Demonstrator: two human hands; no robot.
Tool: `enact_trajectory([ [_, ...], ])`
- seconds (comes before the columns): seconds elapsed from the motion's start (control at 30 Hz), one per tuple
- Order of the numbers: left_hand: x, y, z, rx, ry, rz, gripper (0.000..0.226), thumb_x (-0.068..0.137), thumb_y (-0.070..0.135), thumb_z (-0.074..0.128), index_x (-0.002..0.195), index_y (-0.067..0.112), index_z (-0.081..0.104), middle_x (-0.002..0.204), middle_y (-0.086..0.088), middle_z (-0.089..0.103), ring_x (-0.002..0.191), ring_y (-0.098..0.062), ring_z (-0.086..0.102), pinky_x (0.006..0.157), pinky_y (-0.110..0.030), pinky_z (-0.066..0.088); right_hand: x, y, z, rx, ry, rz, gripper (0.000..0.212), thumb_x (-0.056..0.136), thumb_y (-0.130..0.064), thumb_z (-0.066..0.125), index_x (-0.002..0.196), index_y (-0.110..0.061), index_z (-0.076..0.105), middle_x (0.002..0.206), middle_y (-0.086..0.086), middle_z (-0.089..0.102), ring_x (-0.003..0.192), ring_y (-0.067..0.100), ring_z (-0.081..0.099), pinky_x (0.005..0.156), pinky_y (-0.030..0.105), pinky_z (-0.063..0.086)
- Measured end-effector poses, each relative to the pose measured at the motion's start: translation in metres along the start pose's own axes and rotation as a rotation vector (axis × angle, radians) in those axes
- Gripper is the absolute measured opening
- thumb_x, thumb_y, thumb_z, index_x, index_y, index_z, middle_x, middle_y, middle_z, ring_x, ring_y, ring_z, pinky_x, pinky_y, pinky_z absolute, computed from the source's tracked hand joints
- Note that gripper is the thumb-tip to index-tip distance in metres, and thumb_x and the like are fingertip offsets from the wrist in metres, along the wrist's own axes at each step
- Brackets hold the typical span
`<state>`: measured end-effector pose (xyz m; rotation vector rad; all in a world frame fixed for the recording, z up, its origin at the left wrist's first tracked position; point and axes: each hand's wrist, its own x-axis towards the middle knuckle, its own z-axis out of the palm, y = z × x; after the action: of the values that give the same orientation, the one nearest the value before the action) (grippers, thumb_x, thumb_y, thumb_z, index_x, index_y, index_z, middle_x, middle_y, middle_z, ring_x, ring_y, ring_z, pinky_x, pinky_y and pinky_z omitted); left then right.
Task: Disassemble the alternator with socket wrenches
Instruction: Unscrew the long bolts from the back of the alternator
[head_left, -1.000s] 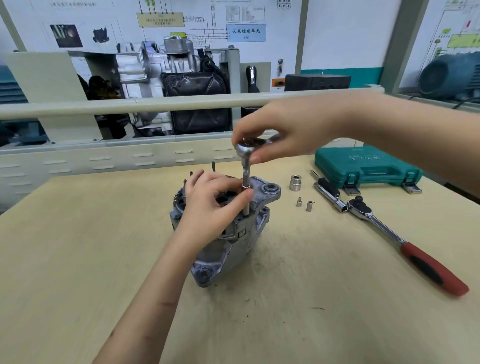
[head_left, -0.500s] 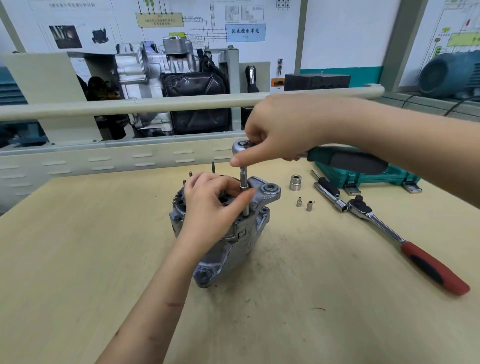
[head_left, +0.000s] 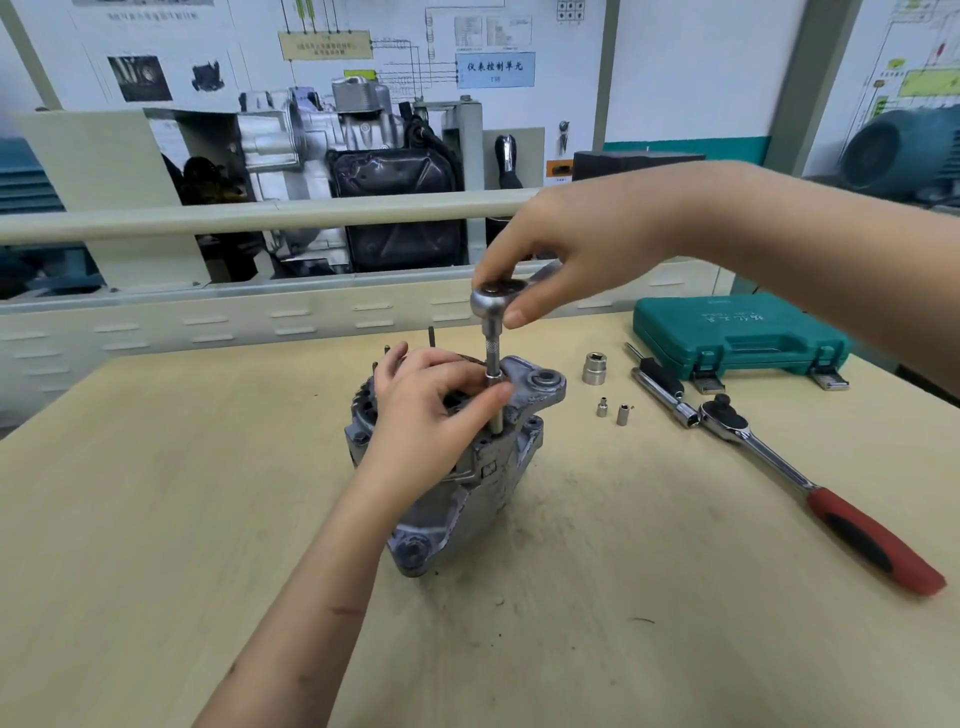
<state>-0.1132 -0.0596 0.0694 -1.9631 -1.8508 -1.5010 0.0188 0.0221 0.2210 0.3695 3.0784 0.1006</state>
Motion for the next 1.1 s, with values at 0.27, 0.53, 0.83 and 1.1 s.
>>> enact_trajectory([
  [0.27, 0.001, 0.008, 0.003, 0.010, 0.068, -0.035, 0.026, 0.071, 0.036, 0.071, 0.058, 0.040, 0.050, 0.071, 0.017, 0.049, 0.084, 0.011, 0.045, 0.106, -0.018, 0.010, 0.005, -0.008, 0.005, -0.178, 0.130, 0.157, 0.058, 0.070, -0.067, 0.046, 0.048, -0.014, 0.043, 0.044, -0.002, 0.035, 0.046, 0.018, 0.031, 0.048, 0.028, 0.026],
  [0.53, -0.002, 0.007, 0.006, 0.003, 0.115, 0.003, 0.026, 0.065, 0.050, 0.064, 0.065, 0.024, 0.060, 0.068, 0.024, 0.047, 0.087, 0.029, 0.034, 0.097, -0.024, 0.018, 0.002, -0.006, -0.003, -0.102, -0.006, 0.024, 0.039, 0.078, -0.052, 0.050, 0.071, -0.014, 0.057, 0.065, 0.001, 0.055, 0.060, 0.019, 0.044, 0.060, 0.033, 0.037],
  [0.83, -0.001, 0.002, 0.001, 0.001, 0.035, 0.024, 0.017, 0.074, 0.031, 0.072, 0.066, 0.037, 0.058, 0.082, 0.024, 0.051, 0.094, 0.024, 0.039, 0.106, -0.018, 0.006, -0.002, 0.002, -0.006, 0.001, -0.001, -0.020, 0.011, 0.082, -0.034, 0.063, 0.093, -0.036, 0.061, 0.075, -0.031, 0.057, 0.070, -0.013, 0.051, 0.059, 0.003, 0.032],
  [1.1, -0.001, 0.008, 0.003, -0.005, 0.087, 0.001, 0.015, 0.064, 0.047, 0.067, 0.062, 0.041, 0.052, 0.071, 0.027, 0.050, 0.088, 0.019, 0.041, 0.094, -0.001, 0.005, 0.003, -0.006, 0.003, -0.135, 0.056, 0.149, 0.057, 0.067, -0.070, 0.041, 0.057, -0.016, 0.054, 0.049, -0.006, 0.054, 0.044, 0.006, 0.043, 0.048, 0.023, 0.031],
])
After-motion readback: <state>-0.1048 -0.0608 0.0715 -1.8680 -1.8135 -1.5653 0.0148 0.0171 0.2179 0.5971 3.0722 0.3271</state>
